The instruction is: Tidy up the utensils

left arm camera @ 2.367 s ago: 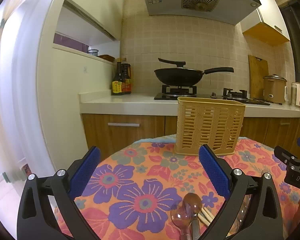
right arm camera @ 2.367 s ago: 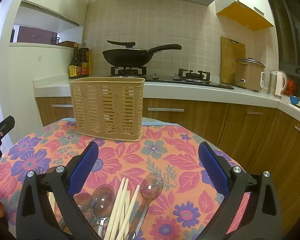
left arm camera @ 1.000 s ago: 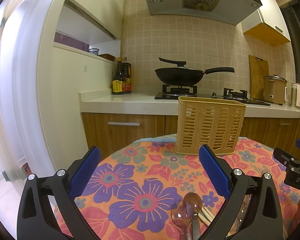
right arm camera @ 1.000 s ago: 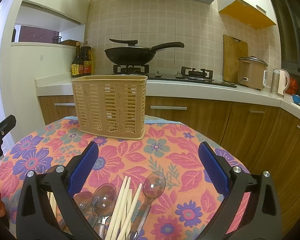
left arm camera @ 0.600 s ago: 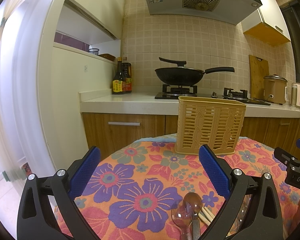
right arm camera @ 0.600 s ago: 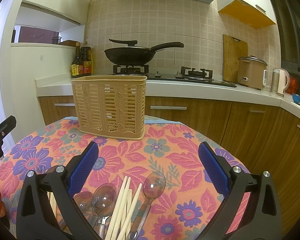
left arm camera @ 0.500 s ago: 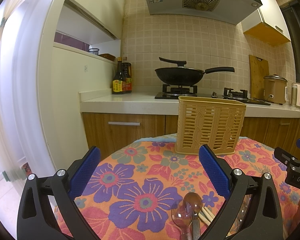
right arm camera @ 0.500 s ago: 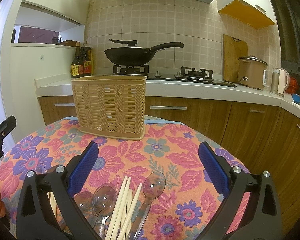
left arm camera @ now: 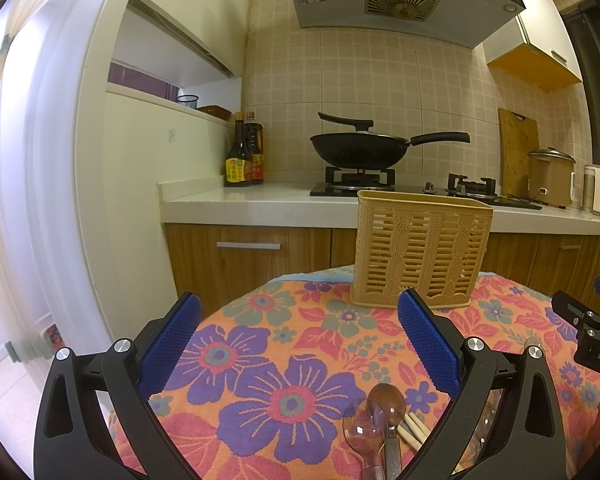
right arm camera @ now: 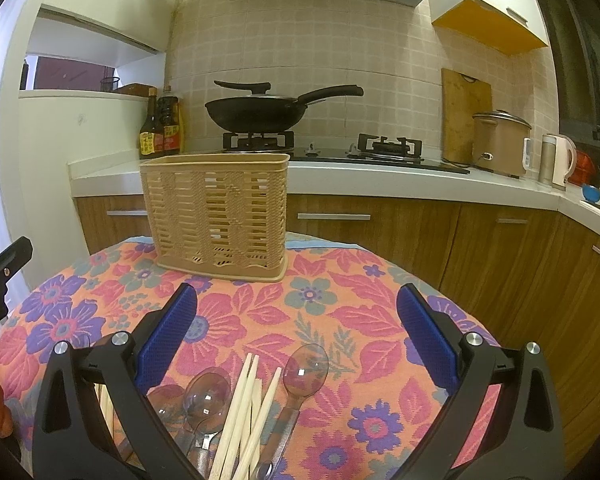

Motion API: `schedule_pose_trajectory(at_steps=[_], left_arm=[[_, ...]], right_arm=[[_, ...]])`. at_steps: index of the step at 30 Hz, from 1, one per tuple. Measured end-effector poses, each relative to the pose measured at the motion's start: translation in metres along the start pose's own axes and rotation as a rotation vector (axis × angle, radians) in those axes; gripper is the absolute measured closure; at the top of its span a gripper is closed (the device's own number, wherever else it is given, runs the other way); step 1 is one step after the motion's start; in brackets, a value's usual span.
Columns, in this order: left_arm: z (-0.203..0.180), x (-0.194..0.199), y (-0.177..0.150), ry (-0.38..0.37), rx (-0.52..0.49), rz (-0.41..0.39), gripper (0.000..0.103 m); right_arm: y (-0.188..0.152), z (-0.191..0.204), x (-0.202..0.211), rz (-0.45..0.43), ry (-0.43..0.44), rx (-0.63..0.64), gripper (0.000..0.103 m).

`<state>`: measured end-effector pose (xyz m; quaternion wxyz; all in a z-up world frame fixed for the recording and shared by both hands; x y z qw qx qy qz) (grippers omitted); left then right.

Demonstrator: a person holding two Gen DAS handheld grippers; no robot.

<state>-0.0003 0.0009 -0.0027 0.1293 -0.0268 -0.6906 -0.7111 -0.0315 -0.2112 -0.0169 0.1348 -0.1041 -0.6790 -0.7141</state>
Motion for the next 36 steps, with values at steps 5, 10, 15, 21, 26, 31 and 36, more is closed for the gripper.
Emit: schedule_pose_trajectory(at_steps=[5,10,15,21,26,31,36], left_arm=[[0.001,0.0,-0.002,-0.004,0.004,0.004,0.008],[0.012,-0.015,-0.002,-0.085,0.041,0.107,0.008],[0.027,-0.017,0.007,-0.154,0.03,0.182,0.008],[0.035,-0.004,0.016,-0.142,0.027,0.18,0.008],[0.037,0.003,0.024,-0.144,0.019,0.184,0.008],[0.037,0.012,0.029,-0.154,-0.006,0.197,0.008],[0.038,-0.001,0.026,-0.252,-0.029,0.337,0.008]], right_arm=[[0.0,-0.004,-0.002,0.011,-0.005,-0.018,0.008],[0.0,-0.007,-0.009,0.07,0.019,-0.041,0.008],[0.001,-0.018,-0.008,0.095,0.032,-0.102,0.008],[0.013,-0.03,0.0,0.14,0.095,-0.163,0.008],[0.028,-0.031,0.007,0.178,0.041,-0.152,0.008],[0.029,-0.039,0.004,0.295,0.025,-0.163,0.009],[0.018,-0.045,-0.014,0.484,0.057,-0.164,0.028]])
Point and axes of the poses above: each gripper's, at about its wrist camera, not at the fingertips, and x roughly against the way its jaws point, z to its left, y to its top, the point moved 1 cm from there along -x, roughly the way its jaws point, and after that the axes turned 9 degrees about y, right-handed, at the moved point
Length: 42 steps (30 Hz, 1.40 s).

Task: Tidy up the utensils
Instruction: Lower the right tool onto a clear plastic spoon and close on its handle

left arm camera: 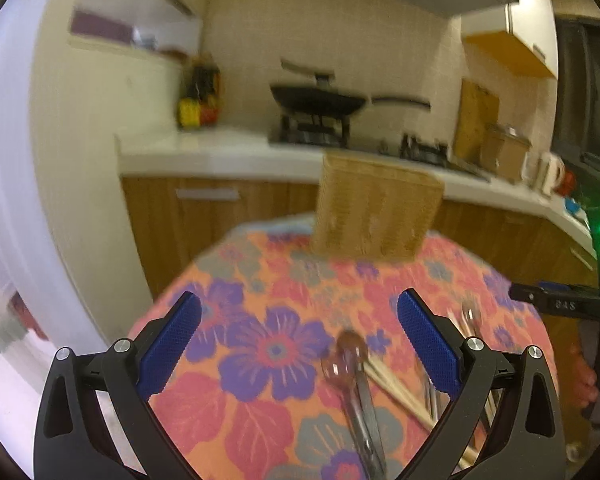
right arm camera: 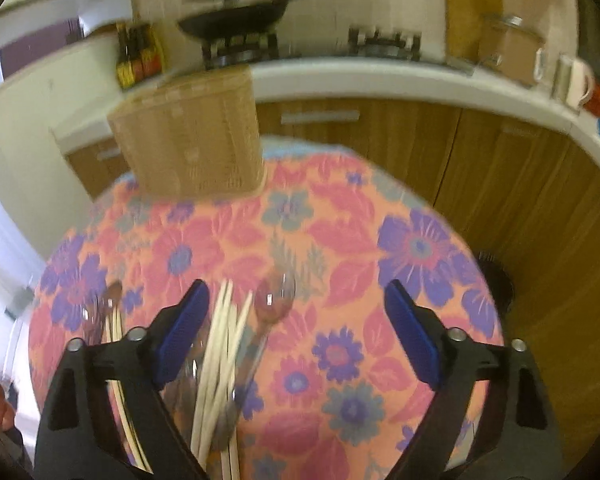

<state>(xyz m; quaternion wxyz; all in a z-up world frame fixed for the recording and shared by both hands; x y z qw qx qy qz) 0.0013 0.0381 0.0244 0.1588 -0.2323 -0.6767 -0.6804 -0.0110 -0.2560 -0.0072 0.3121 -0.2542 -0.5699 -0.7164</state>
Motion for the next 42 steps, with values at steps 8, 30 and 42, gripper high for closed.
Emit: schedule_pose_trajectory(at_steps=[8,30,42], left_arm=[[0.002,-0.064,-0.026,-0.272,0.031,0.467,0.02],[-0.036,-0.101,-0.047,-0.191,-0.11,0.587,0.096],[-0.006,-0.105,-0.038,-0.136,-0.114,0.56,0.083]], right_arm=[[-0.017,-0.014,-0.051,0.292,0.121,-0.104,0.068],[-0.014,0.023,-0.073,0.348,0.019,0.061,0.094],[-0.013,-0.004,-0.07,0.362,0.004,0.051,0.093]])
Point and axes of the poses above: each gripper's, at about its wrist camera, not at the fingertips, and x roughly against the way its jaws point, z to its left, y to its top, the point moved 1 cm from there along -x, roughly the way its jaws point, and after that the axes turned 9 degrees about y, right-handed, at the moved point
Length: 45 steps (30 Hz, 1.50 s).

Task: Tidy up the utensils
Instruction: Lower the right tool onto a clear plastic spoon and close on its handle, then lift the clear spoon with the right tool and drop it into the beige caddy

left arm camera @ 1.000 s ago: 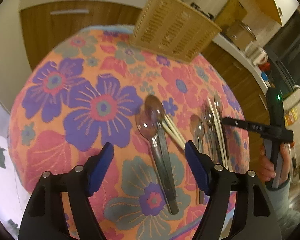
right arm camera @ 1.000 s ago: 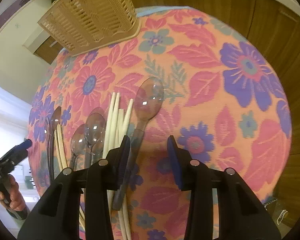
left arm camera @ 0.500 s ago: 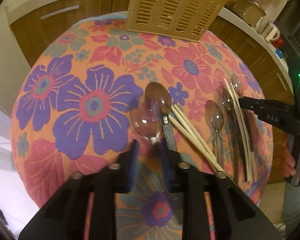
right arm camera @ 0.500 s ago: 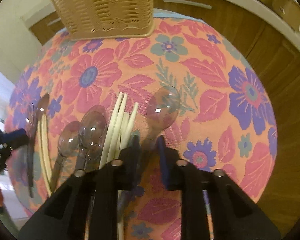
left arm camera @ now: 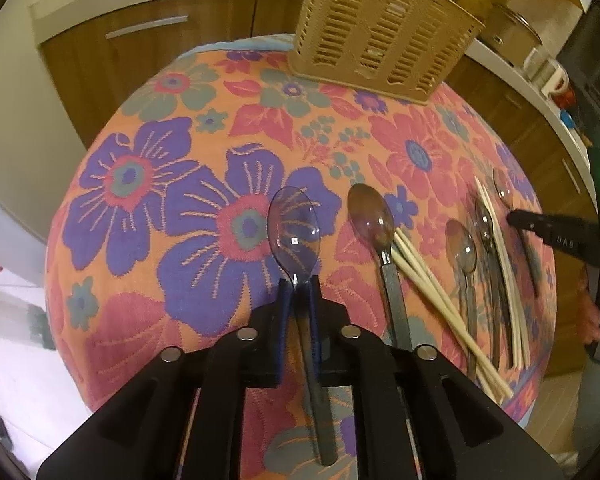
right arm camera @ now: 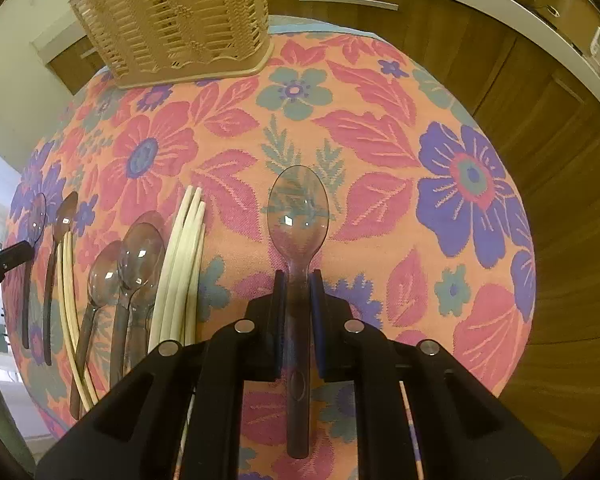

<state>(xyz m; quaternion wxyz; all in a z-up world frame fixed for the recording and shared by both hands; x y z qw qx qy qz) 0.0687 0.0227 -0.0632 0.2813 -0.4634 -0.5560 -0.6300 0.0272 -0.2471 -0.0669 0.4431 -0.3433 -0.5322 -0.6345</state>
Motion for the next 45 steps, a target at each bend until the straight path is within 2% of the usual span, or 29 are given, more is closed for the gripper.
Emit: schedule_pose_trajectory(at_steps=[1,2,4,5,7,8,10,13,15,18,20,25,28,30,33,40,45], left_arm=[[0.0,0.0,0.0,0.005,-0.012,0.004,0.069],[-0.001,0.002,-0.001,0.009,-0.028,-0.001,0.066],[-0.005,0.001,0.0,0.033,-0.055,0.008,0.066],[-0.008,-0.001,0.001,0.052,-0.069,0.017,0.067],[-0.014,-0.004,0.004,0.104,-0.099,0.02,0.078],[-0.018,-0.006,0.006,0.136,-0.114,0.018,0.081],[-0.022,-0.008,0.009,0.159,-0.131,0.02,0.091],[-0.026,-0.009,0.012,0.185,-0.14,-0.007,0.093],[-0.027,-0.004,0.015,0.162,-0.12,-0.043,0.093],[-0.024,0.022,0.03,0.114,-0.061,-0.16,0.093],[-0.024,0.043,0.044,0.075,-0.03,-0.242,0.093],[-0.029,0.103,0.097,-0.012,0.013,-0.473,0.093],[-0.037,0.126,0.126,-0.049,0.013,-0.571,0.093],[-0.044,0.136,0.149,-0.054,0.006,-0.641,0.093],[-0.058,0.141,0.182,0.007,-0.02,-0.731,0.093],[-0.065,0.123,0.233,-0.057,-0.009,-0.805,0.093],[-0.057,0.093,0.249,-0.032,0.042,-0.844,0.093]], right_arm=[[0.001,0.0,-0.001,0.007,0.001,0.004,0.092],[0.001,0.001,-0.001,0.014,0.001,0.008,0.092],[0.003,0.0,-0.002,0.029,0.008,0.005,0.089],[0.005,0.0,-0.003,0.038,0.017,0.003,0.086],[0.008,0.001,-0.004,0.06,0.02,0.021,0.084],[0.01,0.002,-0.005,0.068,0.012,0.032,0.084],[0.012,0.004,-0.006,0.08,-0.003,0.042,0.084],[0.015,0.01,-0.007,0.08,-0.018,0.076,0.094],[0.016,0.017,-0.006,0.059,-0.024,0.096,0.094],[0.021,0.025,0.011,-0.023,0.011,0.122,0.094],[0.029,0.03,0.033,-0.098,0.063,0.129,0.094],[0.07,0.046,0.094,-0.336,0.145,0.175,0.094],[0.096,0.053,0.12,-0.46,0.153,0.197,0.094],[0.119,0.053,0.132,-0.527,0.155,0.199,0.094],[0.155,0.054,0.142,-0.606,0.175,0.19,0.094],[0.219,0.049,0.134,-0.735,0.213,0.145,0.094],[0.226,0.042,0.112,-0.851,0.149,0.13,0.094]])
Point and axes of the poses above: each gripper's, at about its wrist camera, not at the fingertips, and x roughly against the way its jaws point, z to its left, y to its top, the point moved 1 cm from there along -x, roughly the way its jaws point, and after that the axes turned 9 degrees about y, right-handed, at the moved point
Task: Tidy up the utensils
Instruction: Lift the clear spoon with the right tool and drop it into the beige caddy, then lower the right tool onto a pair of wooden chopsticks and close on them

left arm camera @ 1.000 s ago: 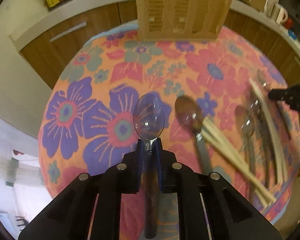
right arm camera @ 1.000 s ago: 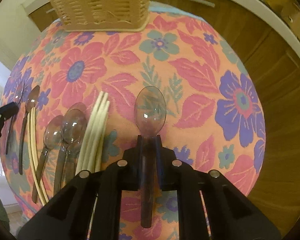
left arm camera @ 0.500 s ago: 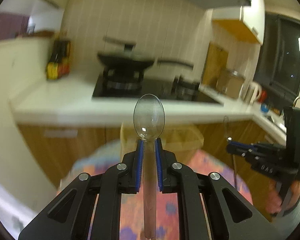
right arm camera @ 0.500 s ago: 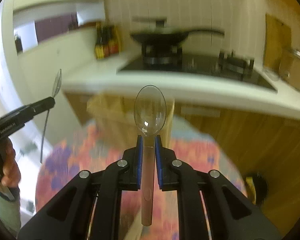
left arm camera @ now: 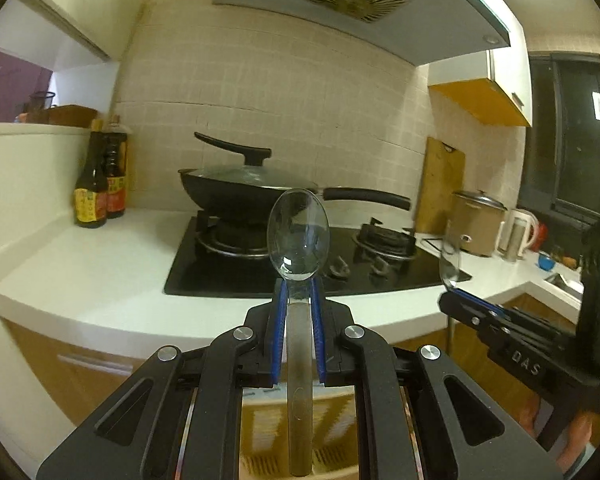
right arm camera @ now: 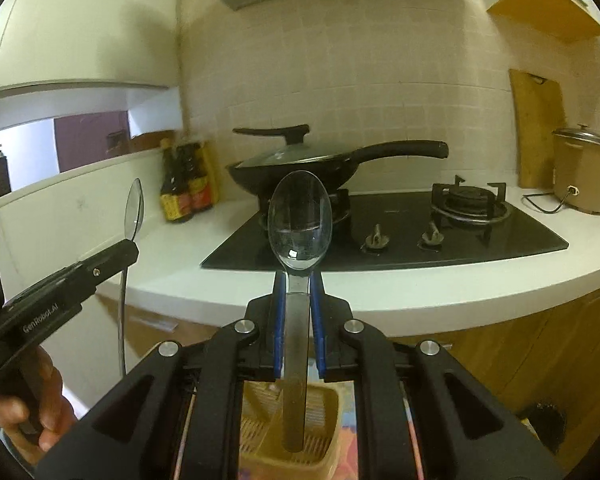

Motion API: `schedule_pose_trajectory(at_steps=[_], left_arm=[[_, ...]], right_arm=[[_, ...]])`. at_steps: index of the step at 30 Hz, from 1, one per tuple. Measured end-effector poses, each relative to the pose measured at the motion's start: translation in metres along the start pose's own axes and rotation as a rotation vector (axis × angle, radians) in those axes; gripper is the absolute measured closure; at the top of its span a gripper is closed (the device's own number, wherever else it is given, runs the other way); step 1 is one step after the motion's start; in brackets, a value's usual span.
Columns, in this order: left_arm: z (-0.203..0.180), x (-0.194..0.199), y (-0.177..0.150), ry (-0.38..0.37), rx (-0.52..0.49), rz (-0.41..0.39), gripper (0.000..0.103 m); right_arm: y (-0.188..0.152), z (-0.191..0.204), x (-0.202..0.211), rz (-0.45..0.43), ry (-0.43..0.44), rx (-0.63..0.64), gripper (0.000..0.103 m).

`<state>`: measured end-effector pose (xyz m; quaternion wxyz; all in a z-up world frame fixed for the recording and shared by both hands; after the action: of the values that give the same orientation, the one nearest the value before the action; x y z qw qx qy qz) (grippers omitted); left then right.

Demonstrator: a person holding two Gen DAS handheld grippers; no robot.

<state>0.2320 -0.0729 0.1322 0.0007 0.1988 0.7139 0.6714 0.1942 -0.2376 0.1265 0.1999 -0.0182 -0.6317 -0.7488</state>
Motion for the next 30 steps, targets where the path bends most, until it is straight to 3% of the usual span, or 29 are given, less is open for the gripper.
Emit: schedule_pose_trajectory(at_steps=[3,9,13,15,17,18,24,30], left_arm=[[0.004,-0.015,-0.012,0.012,0.005,0.013,0.093],[0.017,-0.024,-0.033,0.04,0.039,0.029,0.091],[0.023,-0.016,-0.041,0.03,0.06,0.045,0.071],[0.028,-0.009,-0.043,0.018,0.074,0.061,0.062],[0.032,0.004,-0.046,0.03,0.082,0.062,0.046],[0.033,0.011,-0.048,0.028,0.086,0.057,0.039],[0.047,0.053,-0.052,-0.018,0.114,0.088,0.037],[0.049,0.104,-0.056,-0.04,0.107,0.146,0.035]], right_arm=[[-0.012,-0.011,-0.01,-0.02,-0.035,-0.026,0.094],[-0.028,-0.018,-0.013,-0.022,-0.02,-0.047,0.093],[-0.035,-0.015,-0.009,0.006,0.012,-0.053,0.092],[-0.038,-0.015,-0.006,0.035,0.05,-0.076,0.086],[-0.043,-0.014,0.003,0.048,0.066,-0.093,0.069],[-0.044,-0.013,0.007,0.05,0.068,-0.094,0.065],[-0.051,-0.004,0.044,0.081,0.072,-0.119,0.064],[-0.06,0.022,0.081,0.188,0.07,-0.096,0.065]])
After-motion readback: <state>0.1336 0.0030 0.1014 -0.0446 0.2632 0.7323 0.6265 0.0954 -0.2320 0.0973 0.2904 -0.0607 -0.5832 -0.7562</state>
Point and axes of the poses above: each gripper's, at about its wrist camera, not at the fingertips, and x roughly against the way its jaws point, z to its left, y to its top, the point moved 1 cm from there along -x, roughly the way its jaws point, and after that the axes turned 9 degrees about y, right-handed, at the moved point
